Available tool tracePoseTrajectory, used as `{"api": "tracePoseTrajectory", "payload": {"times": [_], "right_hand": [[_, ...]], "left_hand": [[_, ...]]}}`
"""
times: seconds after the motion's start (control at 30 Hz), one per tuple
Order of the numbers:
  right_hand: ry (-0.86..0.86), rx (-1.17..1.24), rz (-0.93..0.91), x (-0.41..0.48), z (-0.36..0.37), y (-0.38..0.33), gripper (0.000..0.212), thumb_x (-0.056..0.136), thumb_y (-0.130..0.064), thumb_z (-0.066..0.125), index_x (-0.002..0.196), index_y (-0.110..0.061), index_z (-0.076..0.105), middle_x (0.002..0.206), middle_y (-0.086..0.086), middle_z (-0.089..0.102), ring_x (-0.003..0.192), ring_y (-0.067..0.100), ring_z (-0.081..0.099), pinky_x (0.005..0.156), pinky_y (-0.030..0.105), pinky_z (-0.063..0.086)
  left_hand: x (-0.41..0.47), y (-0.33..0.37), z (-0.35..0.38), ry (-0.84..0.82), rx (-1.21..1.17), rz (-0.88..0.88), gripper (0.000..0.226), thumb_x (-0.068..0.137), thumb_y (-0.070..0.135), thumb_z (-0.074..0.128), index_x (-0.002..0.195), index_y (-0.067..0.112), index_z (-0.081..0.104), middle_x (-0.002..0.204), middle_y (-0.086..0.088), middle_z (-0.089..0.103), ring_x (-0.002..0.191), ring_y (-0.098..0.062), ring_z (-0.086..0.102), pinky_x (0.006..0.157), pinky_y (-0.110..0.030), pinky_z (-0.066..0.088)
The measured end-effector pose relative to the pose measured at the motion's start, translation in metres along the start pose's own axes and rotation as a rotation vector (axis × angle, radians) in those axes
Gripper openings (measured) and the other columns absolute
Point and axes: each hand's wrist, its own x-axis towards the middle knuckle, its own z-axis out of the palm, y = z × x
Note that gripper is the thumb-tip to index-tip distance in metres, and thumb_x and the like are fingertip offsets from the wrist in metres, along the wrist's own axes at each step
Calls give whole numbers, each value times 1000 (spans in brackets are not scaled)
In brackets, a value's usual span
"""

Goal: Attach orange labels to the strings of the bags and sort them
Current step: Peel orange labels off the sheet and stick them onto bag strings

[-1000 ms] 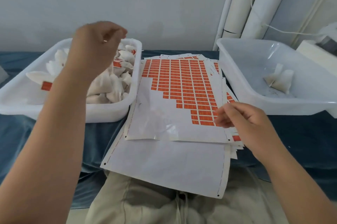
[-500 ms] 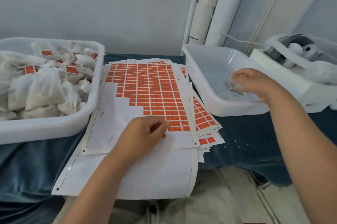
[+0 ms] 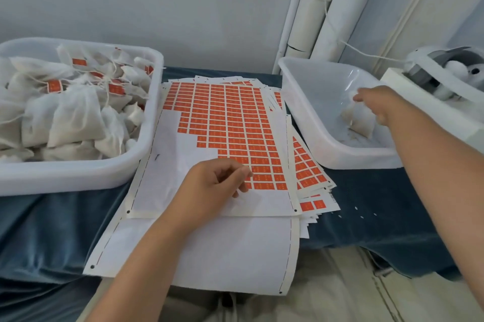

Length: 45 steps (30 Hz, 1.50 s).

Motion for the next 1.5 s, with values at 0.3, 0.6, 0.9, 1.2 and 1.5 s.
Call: {"api": "tracePoseTrajectory", "payload": {"times": [0.3, 0.6, 0.9, 1.2, 1.5], "right_hand": [[-291, 609, -347, -77, -36, -12, 20, 99, -20, 71, 111, -4, 75, 118, 6, 78, 119, 21, 71, 101, 31, 56], [-484, 825, -415, -212, 5, 1, 29, 98, -37, 69, 104, -13, 84, 126, 11, 75, 120, 25, 71, 91, 30, 60], [-795, 674, -434, -307, 82, 13, 46, 94, -51, 71, 131, -24, 72, 137, -3, 70, 130, 21, 65, 112, 50, 48], [-289, 375, -691, -324, 79, 16, 24, 99, -60, 57, 106, -44, 73, 110, -30, 72, 106, -6, 68, 85, 22, 62], [-356, 94, -788, -310, 74, 21, 14, 101, -40, 63, 90, -42, 71, 95, -25, 73, 99, -2, 68, 85, 7, 50]], "left_hand": [[-1, 7, 1, 5, -22, -40, 25, 99, 47, 60, 88, 33, 77, 84, 19, 76, 79, -4, 72, 65, -5, 49], [-13, 20, -5, -12, -65, 90, 34, 99, 55, 53, 123, 38, 69, 117, 23, 74, 109, -2, 71, 86, -17, 58], [-50, 42, 18, -71, -201, 200, 60, 106, 58, 49, 159, 36, 32, 151, 22, 51, 146, -7, 46, 116, -26, 44], [-54, 36, 4, 107, -289, -57, 37, 104, 59, 50, 112, 33, 76, 102, 9, 76, 97, -5, 71, 75, -12, 53], [-52, 34, 6, 36, -444, -132, 35, 107, 56, 50, 121, 35, 73, 116, 0, 77, 112, -20, 74, 98, -41, 61]]}}
